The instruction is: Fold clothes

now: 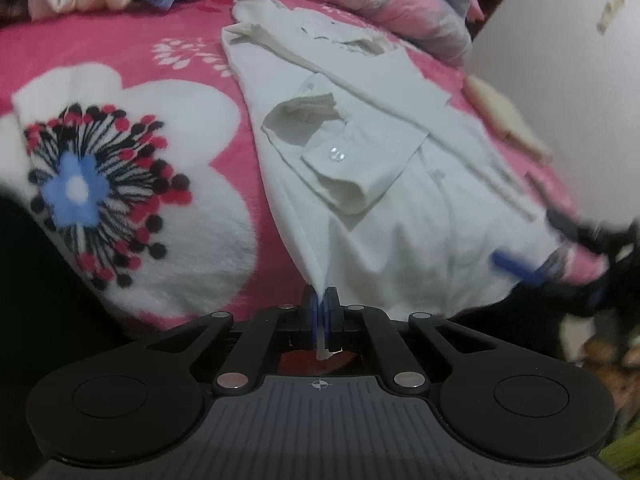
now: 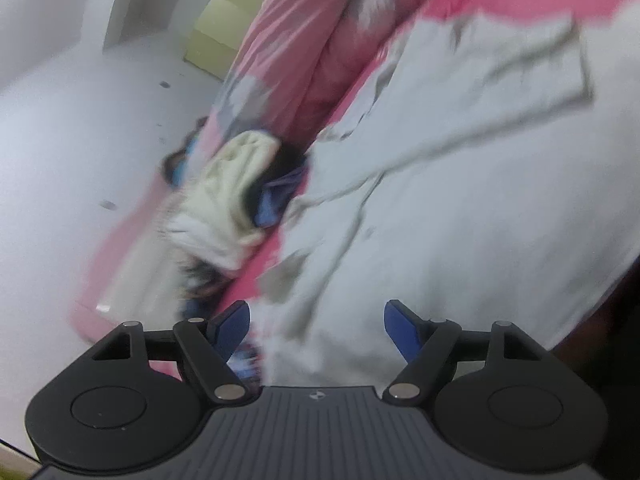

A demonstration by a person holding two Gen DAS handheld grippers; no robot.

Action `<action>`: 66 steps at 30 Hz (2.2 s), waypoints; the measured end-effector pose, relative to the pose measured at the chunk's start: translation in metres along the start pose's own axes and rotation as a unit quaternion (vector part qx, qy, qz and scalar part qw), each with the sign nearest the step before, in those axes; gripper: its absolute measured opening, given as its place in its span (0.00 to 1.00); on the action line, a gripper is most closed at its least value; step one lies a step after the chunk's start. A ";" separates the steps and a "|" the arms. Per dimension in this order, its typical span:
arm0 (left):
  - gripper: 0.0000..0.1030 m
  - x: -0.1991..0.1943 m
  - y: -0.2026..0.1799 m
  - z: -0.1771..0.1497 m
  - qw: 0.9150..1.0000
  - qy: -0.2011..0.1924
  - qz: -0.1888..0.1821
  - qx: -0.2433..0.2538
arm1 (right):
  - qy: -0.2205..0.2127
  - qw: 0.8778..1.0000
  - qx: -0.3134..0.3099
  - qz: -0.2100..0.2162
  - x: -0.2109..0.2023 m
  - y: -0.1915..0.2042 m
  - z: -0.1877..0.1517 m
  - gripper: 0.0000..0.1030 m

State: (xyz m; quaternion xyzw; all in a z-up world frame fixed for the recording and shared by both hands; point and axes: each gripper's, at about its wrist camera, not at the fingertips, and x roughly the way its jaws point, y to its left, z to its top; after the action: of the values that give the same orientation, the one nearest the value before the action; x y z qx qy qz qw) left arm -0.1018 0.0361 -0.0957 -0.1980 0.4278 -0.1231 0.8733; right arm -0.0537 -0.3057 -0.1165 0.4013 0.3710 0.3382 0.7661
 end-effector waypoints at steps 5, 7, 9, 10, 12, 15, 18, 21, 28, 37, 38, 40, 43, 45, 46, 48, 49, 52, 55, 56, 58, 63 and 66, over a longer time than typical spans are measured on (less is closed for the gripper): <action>0.01 -0.013 0.008 0.007 0.996 -0.014 -0.063 -0.068 | 0.065 0.990 0.102 0.069 0.020 -0.021 -0.015 0.76; 0.01 -0.016 0.008 0.010 0.994 -0.019 -0.077 -0.079 | 0.090 0.982 0.140 0.092 0.030 -0.029 -0.025 0.76; 0.01 -0.019 0.008 0.012 0.992 -0.024 -0.091 -0.090 | 0.117 0.971 0.174 0.111 0.040 -0.035 -0.035 0.76; 0.01 -0.020 0.008 0.014 0.990 -0.027 -0.097 -0.095 | 0.131 0.966 0.189 0.119 0.045 -0.038 -0.040 0.76; 0.01 -0.023 0.008 0.014 0.990 -0.031 -0.104 -0.094 | 0.157 0.955 0.216 0.127 0.056 -0.042 -0.050 0.76; 0.01 -0.025 0.009 0.014 0.988 -0.033 -0.113 -0.095 | 0.178 0.933 0.275 0.152 0.071 -0.053 -0.064 0.76; 0.01 -0.024 0.011 0.012 0.988 -0.031 -0.119 -0.098 | 0.159 0.922 0.315 0.158 0.079 -0.063 -0.066 0.75; 0.01 -0.022 0.014 0.011 0.987 -0.029 -0.121 -0.100 | 0.139 0.917 0.339 0.156 0.085 -0.070 -0.065 0.63; 0.01 -0.017 0.030 0.009 0.981 -0.017 -0.143 -0.128 | 0.114 0.928 0.329 0.136 0.089 -0.069 -0.064 0.13; 0.31 0.001 0.057 0.008 0.960 0.011 -0.188 -0.205 | 0.107 0.939 0.301 0.124 0.087 -0.061 -0.062 0.01; 0.33 0.003 0.059 0.008 0.958 0.014 -0.193 -0.212 | 0.108 0.940 0.301 0.122 0.087 -0.061 -0.062 0.01; 0.40 0.009 0.062 0.011 0.956 0.017 -0.197 -0.218 | 0.110 0.940 0.299 0.120 0.087 -0.060 -0.062 0.01; 0.46 0.020 0.063 0.017 0.957 0.021 -0.198 -0.212 | 0.114 0.942 0.292 0.121 0.086 -0.056 -0.061 0.01; 0.46 0.028 0.063 0.023 0.957 0.027 -0.197 -0.211 | 0.116 0.943 0.287 0.120 0.091 -0.053 -0.057 0.01; 0.46 0.032 0.063 0.026 0.956 0.028 -0.201 -0.213 | 0.118 0.944 0.286 0.119 0.091 -0.051 -0.056 0.01; 0.46 0.037 0.063 0.032 0.956 0.027 -0.203 -0.211 | 0.121 0.944 0.284 0.117 0.090 -0.051 -0.056 0.01; 0.46 0.039 0.063 0.034 0.956 0.027 -0.202 -0.209 | 0.122 0.944 0.283 0.117 0.089 -0.051 -0.055 0.00; 0.46 0.045 0.063 0.039 0.955 0.032 -0.207 -0.211 | 0.123 0.946 0.277 0.118 0.088 -0.048 -0.053 0.01; 0.46 0.049 0.065 0.042 0.952 0.034 -0.212 -0.216 | 0.123 0.947 0.271 0.121 0.084 -0.048 -0.051 0.01; 0.46 0.049 0.065 0.043 0.952 0.032 -0.213 -0.219 | 0.123 0.947 0.270 0.123 0.083 -0.048 -0.051 0.01; 0.46 0.049 0.065 0.043 0.949 0.023 -0.217 -0.226 | 0.123 0.947 0.269 0.126 0.082 -0.047 -0.050 0.01; 0.46 0.050 0.062 0.044 0.941 0.004 -0.236 -0.241 | 0.121 0.949 0.255 0.139 0.078 -0.040 -0.044 0.01; 0.43 0.059 0.061 0.043 0.942 0.019 -0.222 -0.249 | 0.121 0.952 0.238 0.149 0.076 -0.036 -0.040 0.01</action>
State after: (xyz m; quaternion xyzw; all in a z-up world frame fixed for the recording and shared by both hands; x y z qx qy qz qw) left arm -0.0295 0.0780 -0.1404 -0.4972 0.4066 -0.2073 0.7379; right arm -0.0413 -0.2452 -0.1867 0.5788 0.4667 0.3961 0.5389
